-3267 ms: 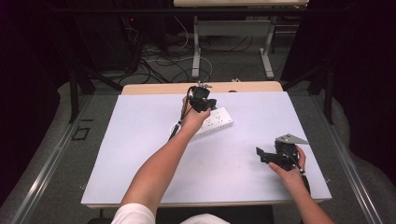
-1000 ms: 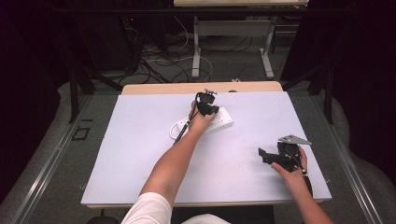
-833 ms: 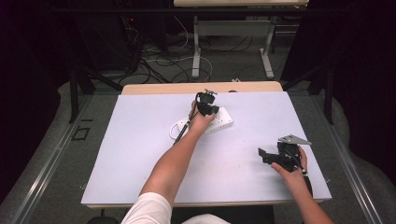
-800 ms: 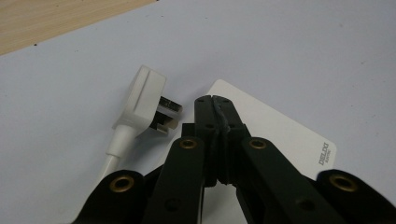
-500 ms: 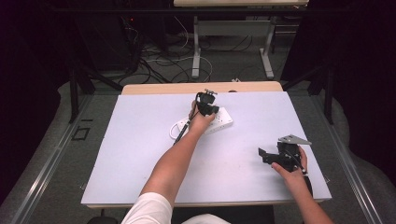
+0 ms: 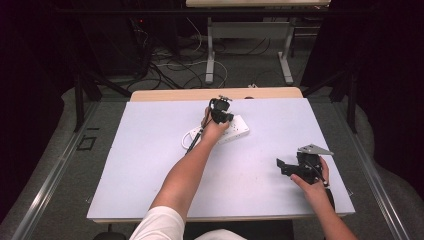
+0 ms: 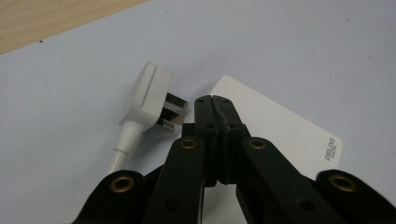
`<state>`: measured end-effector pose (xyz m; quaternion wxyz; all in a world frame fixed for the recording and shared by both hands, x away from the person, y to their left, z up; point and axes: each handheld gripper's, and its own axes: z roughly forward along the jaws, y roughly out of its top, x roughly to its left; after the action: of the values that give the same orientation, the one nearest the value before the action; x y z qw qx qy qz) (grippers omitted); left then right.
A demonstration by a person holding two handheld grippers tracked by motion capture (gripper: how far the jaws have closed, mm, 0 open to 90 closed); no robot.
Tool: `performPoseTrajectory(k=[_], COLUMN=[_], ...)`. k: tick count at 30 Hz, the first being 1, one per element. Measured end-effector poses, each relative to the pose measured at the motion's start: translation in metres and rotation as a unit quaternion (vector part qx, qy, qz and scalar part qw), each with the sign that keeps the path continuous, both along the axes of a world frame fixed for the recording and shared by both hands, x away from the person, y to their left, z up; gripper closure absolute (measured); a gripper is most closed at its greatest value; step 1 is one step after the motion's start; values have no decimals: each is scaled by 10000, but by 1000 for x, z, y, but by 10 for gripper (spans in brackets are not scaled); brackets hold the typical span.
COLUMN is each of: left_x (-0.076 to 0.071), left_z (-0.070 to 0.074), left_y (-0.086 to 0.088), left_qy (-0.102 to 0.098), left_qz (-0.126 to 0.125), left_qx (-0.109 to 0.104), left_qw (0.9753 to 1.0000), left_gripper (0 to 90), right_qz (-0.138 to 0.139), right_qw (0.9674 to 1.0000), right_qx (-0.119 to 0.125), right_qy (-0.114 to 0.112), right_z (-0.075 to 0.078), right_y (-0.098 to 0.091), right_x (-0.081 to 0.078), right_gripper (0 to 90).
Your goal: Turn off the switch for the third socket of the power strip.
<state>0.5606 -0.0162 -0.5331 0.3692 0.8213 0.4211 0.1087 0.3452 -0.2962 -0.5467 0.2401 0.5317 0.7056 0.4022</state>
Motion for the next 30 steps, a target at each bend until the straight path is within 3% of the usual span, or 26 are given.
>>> performPoseTrajectory(k=[8, 9, 18, 20, 23, 24, 30], left_x=[2, 3, 2, 2, 2, 1, 1], left_z=[1, 1, 0, 0, 0, -1, -1], left_y=[1, 1, -1, -2, -7, -10, -14], left_qy=[101, 18, -63, 37, -17, -97, -113], left_qz=[-78, -107, -112, -212, -285, -191, -188], left_qx=[11, 40, 55, 45, 98, 144, 126], left_qw=[9999, 9999, 9999, 9998, 9995, 9997, 9997], left_gripper=[900, 900, 900, 900, 900, 900, 900], right_qz=[-31, -31, 10, 4, -29, -23, -16], right_qw=[10000, 10000, 10000, 10000, 10000, 10000, 10000], right_qx=[-8, -8, -4, -5, -8, -8, 25], right_qy=[-44, -44, 3, 3, -24, -32, 17], right_z=[0, 0, 0, 0, -1, -1, 0], right_y=[1, 1, 0, 0, 1, 1, -1], right_x=[0, 0, 0, 0, 1, 1, 0], right_gripper=[130, 130, 130, 130, 130, 130, 130])
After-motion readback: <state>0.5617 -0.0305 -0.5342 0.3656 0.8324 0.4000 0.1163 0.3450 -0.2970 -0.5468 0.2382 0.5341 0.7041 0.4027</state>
